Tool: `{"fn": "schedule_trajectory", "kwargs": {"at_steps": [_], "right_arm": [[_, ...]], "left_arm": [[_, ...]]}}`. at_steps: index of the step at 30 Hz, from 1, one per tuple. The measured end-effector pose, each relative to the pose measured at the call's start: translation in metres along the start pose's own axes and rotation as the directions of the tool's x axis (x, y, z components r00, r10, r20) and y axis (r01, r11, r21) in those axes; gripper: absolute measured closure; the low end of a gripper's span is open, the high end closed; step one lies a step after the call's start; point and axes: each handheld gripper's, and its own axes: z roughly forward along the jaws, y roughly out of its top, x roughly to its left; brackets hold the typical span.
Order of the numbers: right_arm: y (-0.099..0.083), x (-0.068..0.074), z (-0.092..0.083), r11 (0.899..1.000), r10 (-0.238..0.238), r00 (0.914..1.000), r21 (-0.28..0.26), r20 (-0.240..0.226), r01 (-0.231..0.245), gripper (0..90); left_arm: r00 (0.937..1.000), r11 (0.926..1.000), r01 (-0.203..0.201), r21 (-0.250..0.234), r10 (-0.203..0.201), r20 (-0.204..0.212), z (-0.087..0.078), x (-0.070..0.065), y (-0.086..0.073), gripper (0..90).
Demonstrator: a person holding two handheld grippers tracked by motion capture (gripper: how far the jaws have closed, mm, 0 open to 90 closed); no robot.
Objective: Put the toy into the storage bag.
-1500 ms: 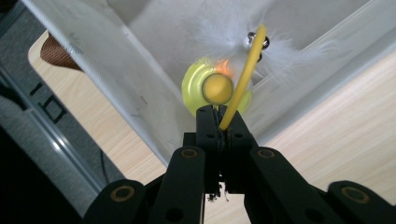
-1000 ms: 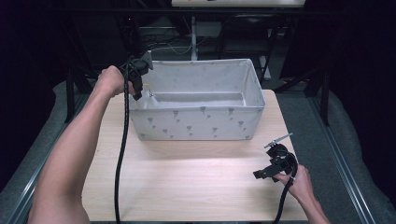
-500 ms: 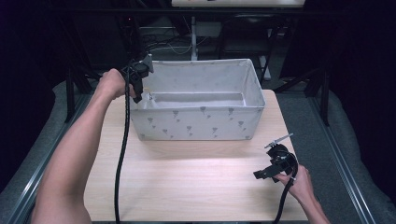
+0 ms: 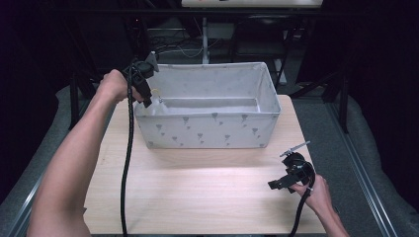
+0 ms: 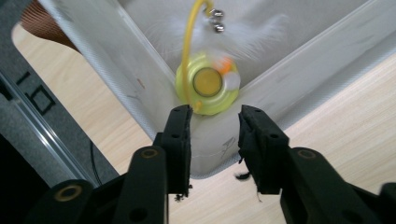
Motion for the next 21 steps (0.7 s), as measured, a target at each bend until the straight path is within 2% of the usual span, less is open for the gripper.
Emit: {"fn": "schedule_trajectory", "kwargs": {"at_steps": [3, 5, 6, 7, 10, 13, 14, 19, 21], "right_arm": [[0.000, 0.000, 0.000, 1.000, 0.000, 1.0000, -0.001, 0.000, 0.000, 1.0], [0.000, 0.000, 0.000, 1.000, 0.000, 1.0000, -0.001, 0.001, 0.000, 1.0], [0.000, 0.000, 0.000, 1.000, 0.001, 1.0000, 0.002, 0.001, -0.001, 1.0], [0.000, 0.000, 0.000, 1.000, 0.001, 1.0000, 0.001, 0.001, -0.001, 1.0], [0.000, 0.000, 0.000, 1.000, 0.000, 1.0000, 0.000, 0.000, 0.000, 1.0], [0.000, 0.000, 0.000, 1.000, 0.000, 1.0000, 0.000, 0.000, 0.000, 1.0], [0.000, 0.000, 0.000, 1.000, 0.000, 1.0000, -0.001, 0.000, 0.000, 1.0], [0.000, 0.001, 0.000, 1.000, 0.001, 1.0000, 0.003, 0.001, -0.001, 1.0], [0.000, 0.001, 0.000, 1.000, 0.001, 1.0000, 0.003, 0.000, -0.001, 1.0]], "left_arm": [[0.9996, 0.9999, 0.009, -0.014, -0.009, -0.026, -0.008, 0.000, -0.003, 50.7], [0.9997, 0.9998, 0.008, -0.020, -0.009, -0.024, -0.011, 0.000, -0.005, 44.6], [0.9994, 0.9996, 0.011, -0.026, -0.012, -0.033, -0.015, 0.000, -0.007, 44.6], [0.9994, 0.9990, 0.015, -0.042, -0.017, -0.032, -0.020, -0.001, -0.009, 36.6], [0.9994, 0.9978, 0.011, -0.065, -0.013, -0.033, -0.029, -0.003, -0.015, 27.2], [0.9991, 0.9971, 0.001, -0.077, -0.005, -0.041, -0.035, -0.005, -0.019, 23.5], [0.9992, 0.9962, 0.000, -0.087, -0.004, -0.040, -0.040, -0.007, -0.023, 18.9], [0.9992, 0.9916, 0.002, -0.129, -0.007, -0.039, -0.051, -0.012, -0.034, 14.6], [0.9989, 0.9892, -0.007, -0.146, 0.000, -0.047, -0.056, -0.015, -0.044, 13.1]]}}
